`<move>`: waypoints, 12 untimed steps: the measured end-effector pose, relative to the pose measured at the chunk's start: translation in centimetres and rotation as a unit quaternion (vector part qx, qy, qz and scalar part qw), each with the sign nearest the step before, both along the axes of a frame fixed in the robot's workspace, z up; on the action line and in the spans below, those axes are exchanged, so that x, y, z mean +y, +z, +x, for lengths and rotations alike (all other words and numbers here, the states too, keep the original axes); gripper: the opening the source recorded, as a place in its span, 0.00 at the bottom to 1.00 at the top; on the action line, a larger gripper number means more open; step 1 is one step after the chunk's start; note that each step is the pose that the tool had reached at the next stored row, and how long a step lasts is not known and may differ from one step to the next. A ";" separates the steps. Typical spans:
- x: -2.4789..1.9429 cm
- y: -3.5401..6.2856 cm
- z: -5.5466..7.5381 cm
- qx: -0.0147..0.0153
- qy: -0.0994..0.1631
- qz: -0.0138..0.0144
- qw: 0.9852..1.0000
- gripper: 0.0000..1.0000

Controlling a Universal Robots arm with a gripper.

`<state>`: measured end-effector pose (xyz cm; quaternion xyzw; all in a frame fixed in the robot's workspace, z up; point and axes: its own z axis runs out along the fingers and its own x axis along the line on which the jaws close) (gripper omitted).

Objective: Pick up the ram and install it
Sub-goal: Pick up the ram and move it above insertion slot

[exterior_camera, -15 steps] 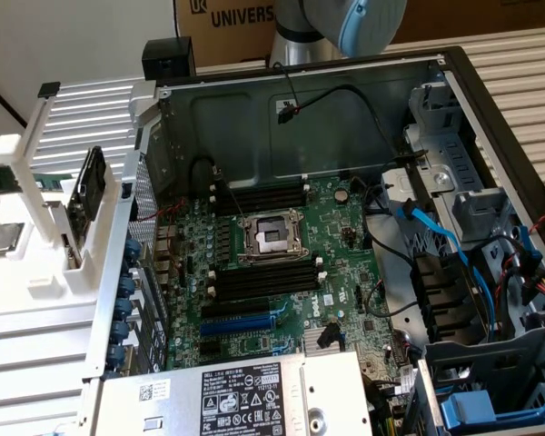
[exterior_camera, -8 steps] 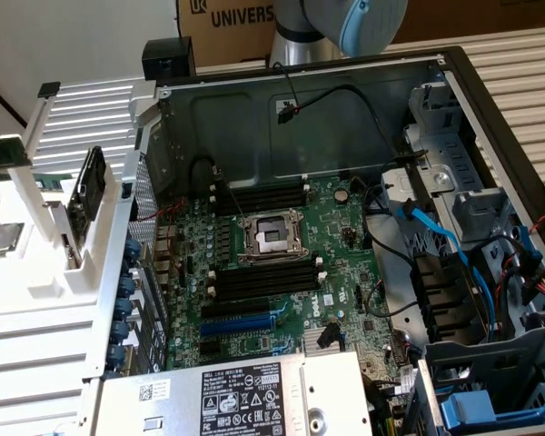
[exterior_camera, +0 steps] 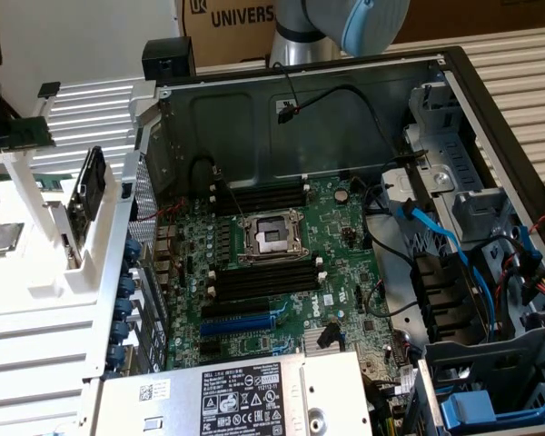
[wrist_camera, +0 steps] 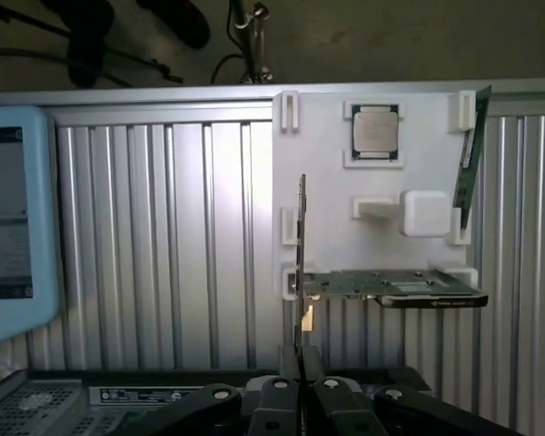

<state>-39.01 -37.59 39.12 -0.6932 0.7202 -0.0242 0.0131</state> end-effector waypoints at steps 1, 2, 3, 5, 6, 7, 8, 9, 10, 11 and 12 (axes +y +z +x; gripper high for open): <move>0.00 0.17 0.4 0.000 0.000 0.000 1.000 0.13; 0.00 0.33 0.9 0.000 0.000 0.000 1.000 0.13; 0.00 0.48 1.3 0.000 0.000 0.000 1.000 0.13; 0.00 0.79 2.2 0.000 0.000 0.000 1.000 0.13; 0.00 0.95 2.6 0.000 0.000 0.000 1.000 0.13; 0.00 1.09 3.1 0.000 0.000 0.000 1.000 0.13; 0.00 1.19 3.5 0.000 0.000 0.000 1.000 0.13; 0.00 1.39 4.4 0.000 0.000 0.000 1.000 0.13; 0.00 1.46 4.7 0.000 0.000 0.000 1.000 0.13; 0.00 1.52 5.1 0.000 0.000 0.000 1.000 0.13; 0.00 1.59 5.6 0.000 0.000 0.000 1.000 0.13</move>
